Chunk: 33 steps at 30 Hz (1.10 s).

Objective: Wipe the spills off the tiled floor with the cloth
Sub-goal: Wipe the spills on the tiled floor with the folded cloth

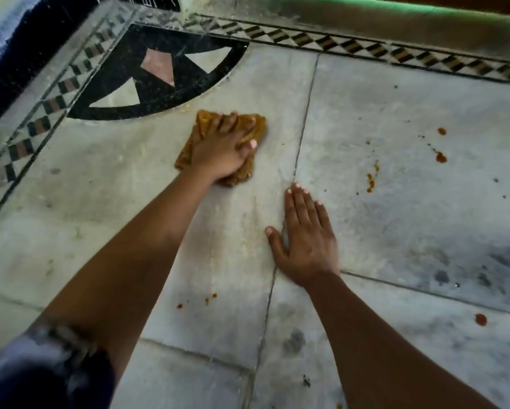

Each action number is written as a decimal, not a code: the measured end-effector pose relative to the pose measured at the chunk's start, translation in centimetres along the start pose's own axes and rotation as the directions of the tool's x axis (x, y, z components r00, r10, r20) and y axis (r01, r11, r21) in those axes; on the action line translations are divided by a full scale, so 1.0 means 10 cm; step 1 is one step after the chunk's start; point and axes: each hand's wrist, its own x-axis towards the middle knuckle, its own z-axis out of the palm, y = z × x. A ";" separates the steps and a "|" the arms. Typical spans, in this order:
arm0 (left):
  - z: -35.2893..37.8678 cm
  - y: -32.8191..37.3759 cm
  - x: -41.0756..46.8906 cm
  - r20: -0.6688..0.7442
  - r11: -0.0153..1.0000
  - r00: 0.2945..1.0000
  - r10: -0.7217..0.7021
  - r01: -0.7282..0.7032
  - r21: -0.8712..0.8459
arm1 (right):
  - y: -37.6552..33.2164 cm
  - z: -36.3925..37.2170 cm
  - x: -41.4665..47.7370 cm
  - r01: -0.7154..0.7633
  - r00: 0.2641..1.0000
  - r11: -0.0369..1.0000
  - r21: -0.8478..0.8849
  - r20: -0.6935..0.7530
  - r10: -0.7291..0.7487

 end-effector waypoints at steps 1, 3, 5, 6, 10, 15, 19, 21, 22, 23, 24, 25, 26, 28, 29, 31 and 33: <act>0.06 -0.01 -0.12 -0.015 0.998 0.998 0.054 -0.053 0.015 | 0.01 -0.01 0.01 -0.005 1.000 1.000 0.002 0.008 0.005; 0.11 -0.12 -0.29 -0.034 0.994 0.995 0.096 -0.094 0.052 | 0.01 -0.02 0.01 -0.006 1.000 1.000 0.006 0.020 0.005; 0.05 -0.28 -0.20 -0.040 0.997 0.998 0.041 -0.038 0.067 | 0.00 -0.02 0.01 -0.001 1.000 1.000 0.016 0.020 0.000; 0.01 -0.30 -0.05 -0.037 0.998 0.999 -0.011 0.013 0.056 | 0.01 -0.02 0.00 -0.004 1.000 1.000 0.024 0.023 0.003; -0.11 -0.02 0.62 -0.032 0.990 0.990 -0.136 0.135 -0.031 | 0.00 -0.04 0.01 0.006 1.000 0.999 0.037 0.021 -0.007; 0.08 0.49 0.30 -0.008 0.980 0.980 0.198 -0.198 0.023 | 0.01 -0.05 0.02 0.008 1.000 0.999 0.048 0.024 -0.009; 0.06 -0.08 -0.20 -0.004 0.960 0.960 0.279 -0.279 0.034 | 0.00 -0.05 0.02 -0.007 1.000 0.997 0.071 0.017 0.005; -0.05 -0.31 0.02 0.022 0.980 0.981 0.193 -0.194 0.043 | 0.00 -0.05 0.01 -0.005 1.000 0.997 0.079 0.014 0.004; -0.09 -0.33 0.20 0.022 0.990 0.991 0.135 -0.135 0.040 | 0.00 -0.05 0.00 -0.003 1.000 0.997 0.077 0.019 0.002; -0.12 -0.27 0.40 0.020 0.996 0.997 0.079 -0.080 0.031 | 0.01 -0.05 0.00 -0.002 1.000 0.997 0.074 0.025 0.000; -0.13 -0.16 0.57 0.016 0.999 0.999 0.032 -0.033 0.014 | 0.01 -0.05 0.00 0.000 1.000 0.997 0.071 0.026 -0.002; -0.13 -0.02 0.70 0.013 1.000 1.000 0.001 -0.001 -0.004 | 0.01 -0.05 0.01 0.005 1.000 0.997 0.072 0.024 -0.007; -0.11 0.12 0.77 0.014 1.000 1.000 -0.005 0.006 -0.017 | 0.01 -0.06 0.01 0.010 1.000 0.997 0.073 0.026 -0.012; -0.02 0.30 0.67 0.012 0.997 0.997 0.079 -0.079 0.011 | 0.01 -0.06 0.00 0.014 0.999 0.998 0.068 0.038 -0.017; 0.04 0.32 0.52 0.007 0.987 0.988 0.154 -0.154 0.036 | 0.01 -0.06 0.00 0.015 0.999 0.998 0.063 0.039 -0.017; 0.12 0.21 0.09 0.010 0.955 0.957 0.290 -0.290 0.067 | 0.01 -0.07 0.00 0.019 0.999 0.998 0.054 0.035 -0.021; 0.14 -0.06 -0.36 0.022 0.941 0.943 0.331 -0.332 0.072 | 0.02 -0.06 0.00 0.022 0.999 0.999 0.048 0.038 -0.024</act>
